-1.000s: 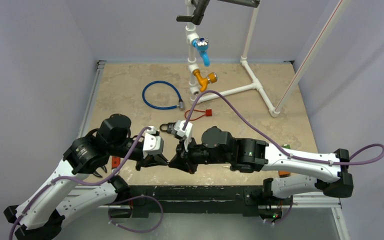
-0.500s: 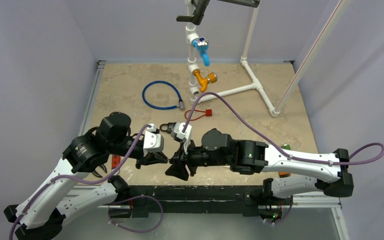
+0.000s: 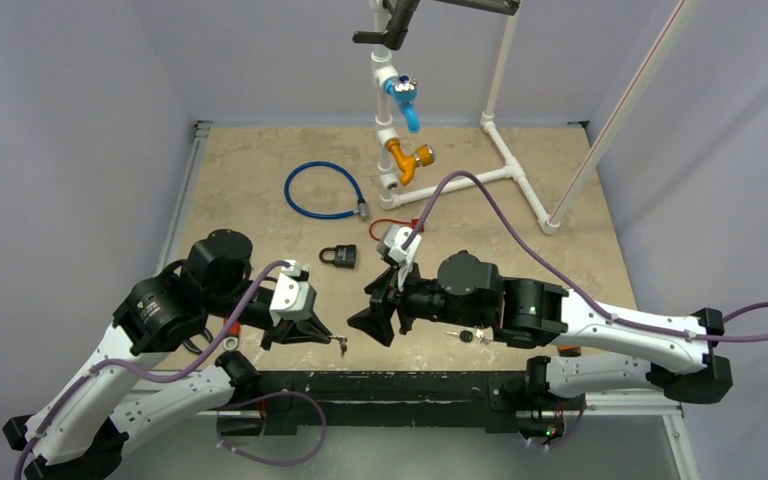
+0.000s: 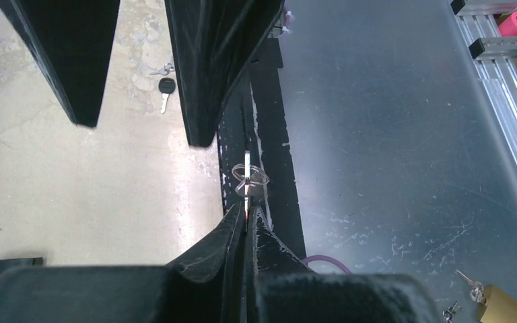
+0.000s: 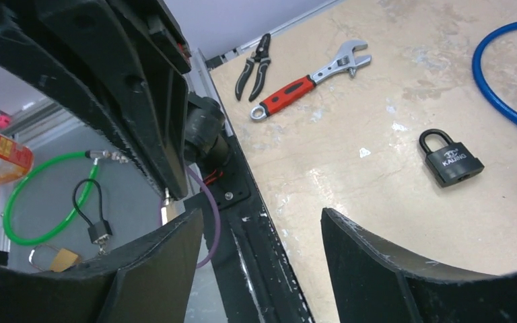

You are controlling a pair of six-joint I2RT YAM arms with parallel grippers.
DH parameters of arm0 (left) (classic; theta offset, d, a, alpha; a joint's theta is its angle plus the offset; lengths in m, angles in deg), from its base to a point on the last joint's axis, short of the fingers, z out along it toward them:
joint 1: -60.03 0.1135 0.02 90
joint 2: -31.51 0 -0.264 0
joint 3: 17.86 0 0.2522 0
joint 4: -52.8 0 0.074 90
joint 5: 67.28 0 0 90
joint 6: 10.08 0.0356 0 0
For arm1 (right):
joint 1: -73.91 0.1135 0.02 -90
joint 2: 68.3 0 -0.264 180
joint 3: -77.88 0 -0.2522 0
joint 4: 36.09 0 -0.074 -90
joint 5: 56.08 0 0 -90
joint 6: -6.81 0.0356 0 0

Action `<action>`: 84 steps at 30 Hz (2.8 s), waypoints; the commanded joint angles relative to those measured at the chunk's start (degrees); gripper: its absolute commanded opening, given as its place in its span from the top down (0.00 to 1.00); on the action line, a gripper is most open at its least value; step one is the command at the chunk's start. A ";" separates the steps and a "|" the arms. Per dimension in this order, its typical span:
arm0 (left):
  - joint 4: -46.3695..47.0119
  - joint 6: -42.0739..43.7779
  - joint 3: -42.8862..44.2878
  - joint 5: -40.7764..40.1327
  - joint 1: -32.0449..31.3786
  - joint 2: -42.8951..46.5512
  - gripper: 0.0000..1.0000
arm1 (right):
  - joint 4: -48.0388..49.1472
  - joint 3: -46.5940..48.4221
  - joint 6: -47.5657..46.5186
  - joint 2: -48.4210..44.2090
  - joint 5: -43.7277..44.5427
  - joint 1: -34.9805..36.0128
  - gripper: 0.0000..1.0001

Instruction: Unlock with the key

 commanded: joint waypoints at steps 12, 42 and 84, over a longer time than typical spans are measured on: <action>0.66 0.00 1.81 2.17 0.04 -0.11 1.00 | 4.85 1.38 -2.59 2.53 -6.10 0.13 0.55; 1.72 -0.78 1.94 1.18 0.03 -0.54 1.00 | 6.42 0.58 -1.10 5.02 -17.00 0.25 1.00; 1.58 -1.76 1.39 2.70 0.56 -0.37 0.61 | 8.01 -1.53 0.98 2.08 -14.48 0.32 1.00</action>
